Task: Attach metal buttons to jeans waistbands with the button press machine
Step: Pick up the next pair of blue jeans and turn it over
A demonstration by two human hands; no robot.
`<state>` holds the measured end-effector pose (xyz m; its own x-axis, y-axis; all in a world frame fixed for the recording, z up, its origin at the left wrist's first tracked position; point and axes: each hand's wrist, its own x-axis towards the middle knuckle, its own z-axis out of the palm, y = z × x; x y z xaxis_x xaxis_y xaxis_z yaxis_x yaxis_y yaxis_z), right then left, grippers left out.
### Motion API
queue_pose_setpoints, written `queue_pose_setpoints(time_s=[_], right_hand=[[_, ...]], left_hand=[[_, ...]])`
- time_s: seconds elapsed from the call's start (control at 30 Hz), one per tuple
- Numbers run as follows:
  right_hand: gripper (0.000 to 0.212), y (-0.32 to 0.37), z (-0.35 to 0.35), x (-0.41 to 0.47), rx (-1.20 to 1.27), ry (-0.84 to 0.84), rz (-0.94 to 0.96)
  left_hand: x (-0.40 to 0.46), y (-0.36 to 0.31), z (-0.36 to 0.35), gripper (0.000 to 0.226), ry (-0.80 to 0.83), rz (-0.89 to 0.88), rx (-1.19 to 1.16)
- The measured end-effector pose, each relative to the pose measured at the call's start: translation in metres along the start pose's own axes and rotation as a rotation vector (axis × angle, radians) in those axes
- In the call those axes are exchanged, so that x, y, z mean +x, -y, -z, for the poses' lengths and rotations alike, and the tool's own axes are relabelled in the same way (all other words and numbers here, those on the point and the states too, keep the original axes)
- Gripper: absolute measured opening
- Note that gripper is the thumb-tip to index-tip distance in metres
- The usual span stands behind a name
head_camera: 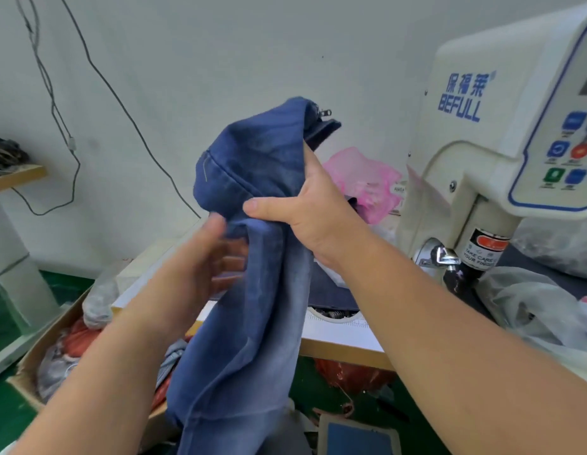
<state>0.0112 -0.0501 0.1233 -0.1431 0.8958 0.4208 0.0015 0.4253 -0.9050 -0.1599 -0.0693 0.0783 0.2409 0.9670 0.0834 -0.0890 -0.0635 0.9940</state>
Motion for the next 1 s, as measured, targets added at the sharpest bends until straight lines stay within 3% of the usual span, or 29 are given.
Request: queue_pose_setpoints(time_s=[0.07, 0.13, 0.23, 0.3, 0.4, 0.5, 0.57, 0.63, 0.67, 0.77, 0.83, 0.9, 1.0], right_hand=[[0.071, -0.007, 0.000, -0.004, -0.004, 0.035, 0.005], [0.074, -0.019, -0.005, -0.014, -0.045, 0.078, -0.020], [0.074, -0.033, -0.017, -0.033, -0.101, 0.120, -0.084], [0.074, -0.036, -0.021, -0.046, -0.140, 0.133, -0.121], [0.070, -0.027, -0.022, -0.057, -0.294, 0.142, -0.137], [0.056, -0.012, -0.020, -0.064, -0.318, -0.017, -0.082], [0.073, -0.004, -0.014, -0.063, -0.168, -0.109, -0.092], [0.101, 0.002, -0.012, -0.058, -0.050, -0.083, -0.162], [0.103, 0.003, -0.012, -0.057, -0.016, -0.053, -0.178], [0.062, -0.001, -0.009, -0.057, 0.133, -0.012, -0.178], [0.046, -0.006, -0.003, -0.059, 0.266, 0.011, -0.225], [0.040, -0.012, 0.002, -0.061, 0.367, 0.017, -0.269], [0.033, -0.023, 0.005, -0.062, 0.538, -0.077, -0.319]], left_hand=[[0.014, -0.003, 0.015, 0.073, -0.065, 0.059, -0.238], [0.022, -0.011, 0.021, 0.081, 0.033, 0.091, -0.381], [0.027, -0.019, 0.016, 0.056, 0.066, 0.133, -0.430], [0.027, -0.017, 0.011, 0.039, -0.012, 0.045, -0.392], [0.025, -0.011, 0.008, 0.052, -0.151, -0.199, -0.264], [0.018, -0.012, 0.005, 0.051, -0.409, -0.350, 0.017], [0.009, -0.012, -0.005, 0.048, -0.489, -0.456, 0.243], [-0.002, -0.010, -0.023, 0.053, -0.339, -0.576, 0.360], [-0.006, -0.009, -0.031, 0.059, -0.237, -0.605, 0.405], [-0.011, -0.008, -0.039, 0.077, 0.077, -0.505, 0.398], [-0.009, -0.009, -0.032, 0.072, 0.254, -0.392, 0.240], [-0.007, -0.007, -0.026, 0.055, 0.289, -0.284, 0.052], [-0.002, -0.004, -0.024, 0.023, 0.159, -0.246, -0.088]])
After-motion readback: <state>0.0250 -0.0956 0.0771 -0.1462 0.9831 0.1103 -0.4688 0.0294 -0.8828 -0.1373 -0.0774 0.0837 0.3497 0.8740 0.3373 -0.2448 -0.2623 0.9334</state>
